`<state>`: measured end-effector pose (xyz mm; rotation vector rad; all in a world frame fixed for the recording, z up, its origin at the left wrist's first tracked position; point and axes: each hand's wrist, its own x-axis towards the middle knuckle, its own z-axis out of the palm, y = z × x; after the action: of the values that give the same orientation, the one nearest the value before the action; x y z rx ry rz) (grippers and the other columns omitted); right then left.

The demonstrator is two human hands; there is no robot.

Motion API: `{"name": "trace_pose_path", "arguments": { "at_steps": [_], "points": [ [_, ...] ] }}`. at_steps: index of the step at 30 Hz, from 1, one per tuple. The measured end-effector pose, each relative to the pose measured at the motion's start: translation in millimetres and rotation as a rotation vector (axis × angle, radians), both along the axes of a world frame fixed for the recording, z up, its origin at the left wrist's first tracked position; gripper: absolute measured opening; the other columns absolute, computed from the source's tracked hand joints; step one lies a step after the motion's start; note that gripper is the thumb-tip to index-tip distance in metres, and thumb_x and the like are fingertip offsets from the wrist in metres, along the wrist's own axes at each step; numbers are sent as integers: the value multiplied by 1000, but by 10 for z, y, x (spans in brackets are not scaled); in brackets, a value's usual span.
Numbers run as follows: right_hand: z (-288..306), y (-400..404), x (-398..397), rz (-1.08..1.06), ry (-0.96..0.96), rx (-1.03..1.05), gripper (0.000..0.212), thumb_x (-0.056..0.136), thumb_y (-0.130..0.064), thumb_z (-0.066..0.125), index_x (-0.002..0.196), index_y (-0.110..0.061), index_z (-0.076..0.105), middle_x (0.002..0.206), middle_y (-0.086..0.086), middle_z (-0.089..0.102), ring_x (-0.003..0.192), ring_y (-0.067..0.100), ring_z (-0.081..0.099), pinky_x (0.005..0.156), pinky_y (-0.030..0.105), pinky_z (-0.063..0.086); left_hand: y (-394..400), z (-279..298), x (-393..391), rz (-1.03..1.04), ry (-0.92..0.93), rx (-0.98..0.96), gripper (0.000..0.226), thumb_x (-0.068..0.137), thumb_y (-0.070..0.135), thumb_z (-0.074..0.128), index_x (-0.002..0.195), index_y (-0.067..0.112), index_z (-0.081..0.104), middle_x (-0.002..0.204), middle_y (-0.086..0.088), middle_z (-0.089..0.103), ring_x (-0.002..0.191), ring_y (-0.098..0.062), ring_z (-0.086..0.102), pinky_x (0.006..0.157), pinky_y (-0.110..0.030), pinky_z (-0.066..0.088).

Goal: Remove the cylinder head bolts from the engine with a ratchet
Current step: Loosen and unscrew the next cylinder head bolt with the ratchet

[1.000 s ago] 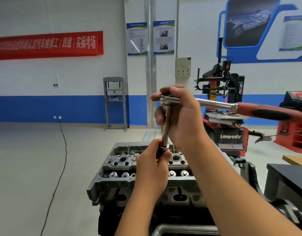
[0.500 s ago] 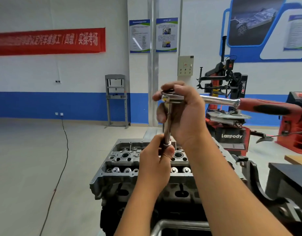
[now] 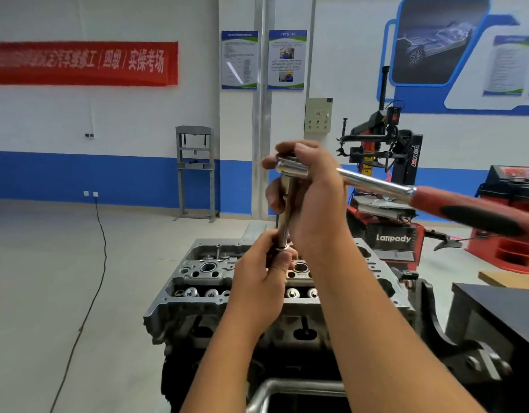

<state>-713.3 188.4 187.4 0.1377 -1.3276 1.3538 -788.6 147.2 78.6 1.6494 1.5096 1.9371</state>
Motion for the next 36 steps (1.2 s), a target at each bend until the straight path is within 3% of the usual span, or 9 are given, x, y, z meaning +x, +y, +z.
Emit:
{"name": "trace_pose_path", "arguments": {
  "at_steps": [2, 6, 10, 18, 23, 27, 31, 34, 36],
  "points": [
    [6, 67, 79, 61, -13, -25, 16, 93, -27, 55, 90, -15, 65, 91, 17, 70, 48, 23, 50, 49, 27, 36, 39, -11, 71, 104, -8, 23, 33, 103, 6, 55, 99, 38, 63, 80, 4, 68, 72, -18, 63, 65, -45, 58],
    [-39, 44, -14, -268, 66, 60, 21, 105, -24, 57, 90, -9, 60, 84, 20, 65, 44, 27, 57, 42, 28, 38, 102, -32, 167, 201, -20, 87, 41, 96, -3, 58, 100, 37, 68, 77, 10, 67, 73, -12, 63, 63, -18, 50],
    [-103, -44, -146, -541, 93, 140, 20, 95, -32, 63, 91, -13, 63, 75, 1, 67, 46, 29, 63, 44, 30, 44, 70, -31, 171, 190, -27, 108, 47, 92, -9, 53, 89, 36, 66, 72, 15, 67, 63, -6, 57, 56, -13, 43],
    [7, 36, 35, 41, -13, -128, 24, 96, -37, 55, 99, -14, 64, 96, 16, 74, 46, 22, 50, 48, 26, 39, 47, -17, 32, 71, -24, 13, 23, 103, 12, 58, 99, 34, 66, 79, 11, 68, 67, -9, 59, 66, -34, 50],
    [-60, -28, -125, -442, 111, 77, 18, 99, -29, 62, 87, -16, 63, 77, 18, 65, 48, 32, 60, 43, 29, 44, 106, -47, 120, 243, 38, 98, 44, 91, -7, 59, 77, 35, 62, 65, 17, 63, 59, -5, 55, 58, -13, 41],
    [-98, -14, -218, -769, 33, 344, 29, 92, -38, 68, 92, -9, 67, 73, 10, 66, 63, 38, 67, 58, 48, 54, 129, -79, 53, 277, 71, -38, 18, 98, 11, 63, 88, 26, 63, 68, 12, 63, 62, -5, 57, 59, -24, 43],
    [-75, -57, -183, -383, 51, 125, 17, 93, -29, 63, 90, -12, 66, 76, 9, 68, 44, 28, 60, 42, 29, 41, -30, -13, -31, 31, 26, 4, 27, 101, 6, 55, 99, 32, 62, 83, 7, 68, 70, -8, 60, 59, -19, 49],
    [-14, -3, -69, -77, 50, -69, 19, 92, -29, 57, 94, -11, 62, 85, 13, 71, 43, 22, 50, 45, 26, 38, -37, 6, 8, 65, 64, -61, 30, 102, 7, 58, 105, 37, 59, 86, 15, 69, 74, -3, 63, 62, -15, 49],
    [12, 25, -20, -58, 43, -94, 16, 96, -27, 57, 91, -12, 62, 87, 15, 72, 44, 23, 51, 46, 27, 39, -12, 9, 49, 142, 37, -43, 33, 99, 3, 62, 103, 36, 59, 81, 12, 69, 72, -3, 63, 60, -13, 48]
  ]
}}
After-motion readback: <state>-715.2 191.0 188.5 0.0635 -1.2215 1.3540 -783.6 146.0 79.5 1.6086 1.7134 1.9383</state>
